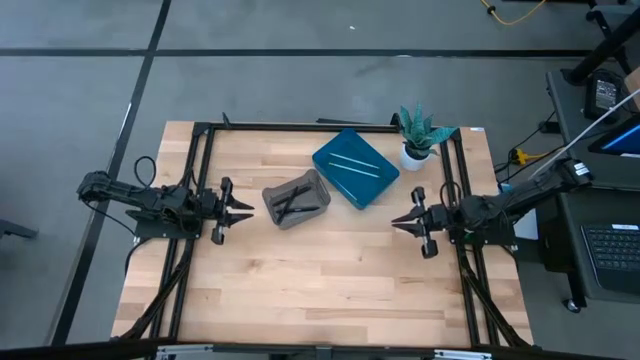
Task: Sort pens & pencils
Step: Return to Home Position
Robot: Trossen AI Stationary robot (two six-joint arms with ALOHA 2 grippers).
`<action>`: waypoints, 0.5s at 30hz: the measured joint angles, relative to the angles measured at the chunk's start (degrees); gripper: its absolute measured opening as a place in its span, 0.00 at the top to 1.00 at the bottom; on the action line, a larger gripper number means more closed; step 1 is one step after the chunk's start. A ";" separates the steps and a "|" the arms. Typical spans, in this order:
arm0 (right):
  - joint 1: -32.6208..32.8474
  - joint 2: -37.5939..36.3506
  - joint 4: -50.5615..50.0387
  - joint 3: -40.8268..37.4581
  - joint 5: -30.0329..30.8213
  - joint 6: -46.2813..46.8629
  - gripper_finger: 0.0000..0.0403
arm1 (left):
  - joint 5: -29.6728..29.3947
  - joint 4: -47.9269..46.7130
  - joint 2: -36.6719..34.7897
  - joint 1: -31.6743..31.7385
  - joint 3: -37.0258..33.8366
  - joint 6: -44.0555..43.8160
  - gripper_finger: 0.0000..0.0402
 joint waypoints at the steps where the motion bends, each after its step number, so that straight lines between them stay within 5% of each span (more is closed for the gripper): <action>1: 0.00 0.00 2.30 -1.35 0.00 -0.13 0.90 | 0.03 0.00 0.00 0.00 0.00 -0.03 0.80; 15: 0.00 1.34 0.18 -1.38 0.05 -2.99 0.90 | 0.46 -0.19 0.00 0.00 0.02 1.29 0.80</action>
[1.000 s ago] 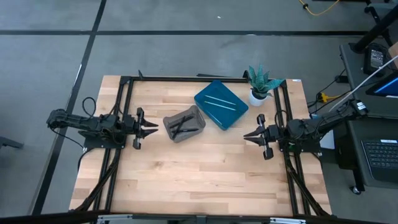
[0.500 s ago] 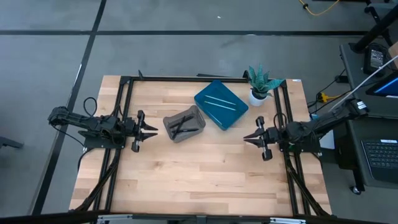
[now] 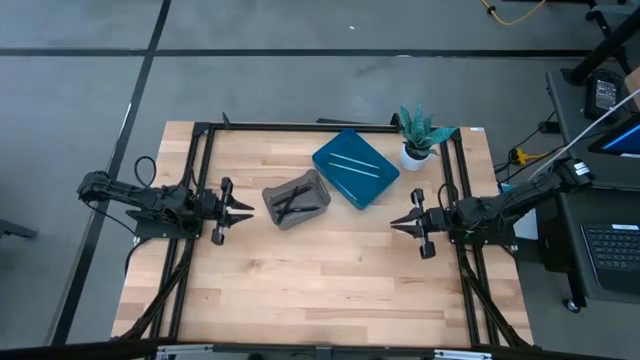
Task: Sort pens & pencils
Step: Return to Home Position
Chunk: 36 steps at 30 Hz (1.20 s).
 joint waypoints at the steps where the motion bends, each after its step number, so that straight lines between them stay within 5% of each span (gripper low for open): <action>1: 0.00 0.00 0.00 0.00 0.03 -0.23 0.90 | 0.00 -0.22 0.00 0.00 0.00 0.11 0.80; 24: -0.01 -0.75 -1.99 0.11 0.28 1.00 0.90 | 0.00 -0.72 0.00 0.00 0.00 0.24 0.80; 36: -6.11 -27.37 -25.62 -0.07 -9.91 3.26 0.90 | 0.00 -0.71 0.00 0.00 0.02 0.24 0.80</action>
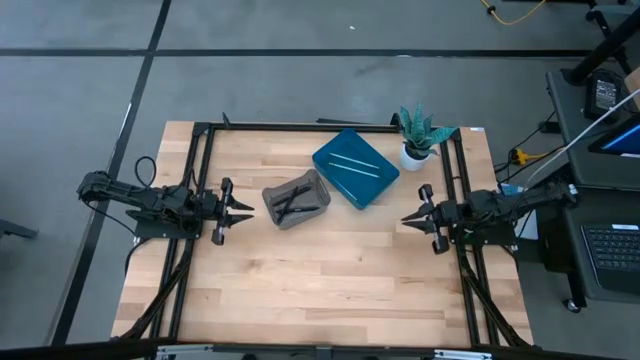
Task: Sort pens & pencils
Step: Return to Home Position
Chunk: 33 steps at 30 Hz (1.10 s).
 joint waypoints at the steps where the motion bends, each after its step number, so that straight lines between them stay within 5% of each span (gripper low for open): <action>1: -0.46 -1.45 -1.27 0.00 -1.31 0.14 0.90 | 0.00 0.01 0.00 0.00 0.00 0.00 0.80; 9: -3.53 -8.37 -7.90 0.00 -9.94 -1.62 0.90 | 0.00 0.02 0.00 0.00 0.00 0.02 0.80; 23: -3.93 -8.39 -10.40 0.00 -10.92 2.88 0.90 | -0.01 0.02 0.00 0.00 0.00 0.02 0.80; 33: -10.16 -8.39 -10.38 0.00 -10.89 8.61 0.90 | -0.02 0.02 0.00 0.00 0.00 0.02 0.80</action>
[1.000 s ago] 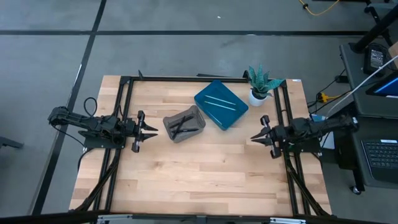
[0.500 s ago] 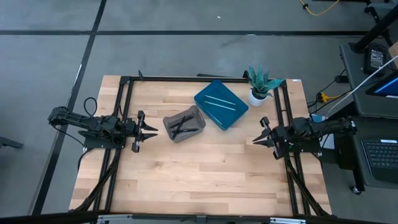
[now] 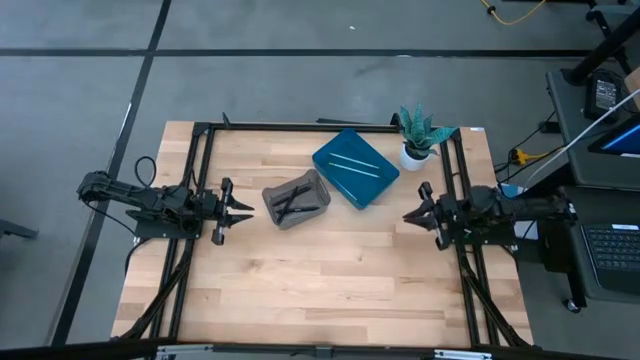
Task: Sort pens & pencils
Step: Return to Home Position
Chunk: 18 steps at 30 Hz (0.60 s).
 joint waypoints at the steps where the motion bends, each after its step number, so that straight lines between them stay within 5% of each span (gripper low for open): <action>1: -0.75 0.00 0.00 0.00 0.02 0.34 0.90 | 0.00 0.00 0.00 0.00 0.00 0.00 0.80; 18: -2.18 0.11 0.02 -0.02 0.04 0.03 0.90 | 0.00 0.00 0.00 0.00 0.00 0.00 0.80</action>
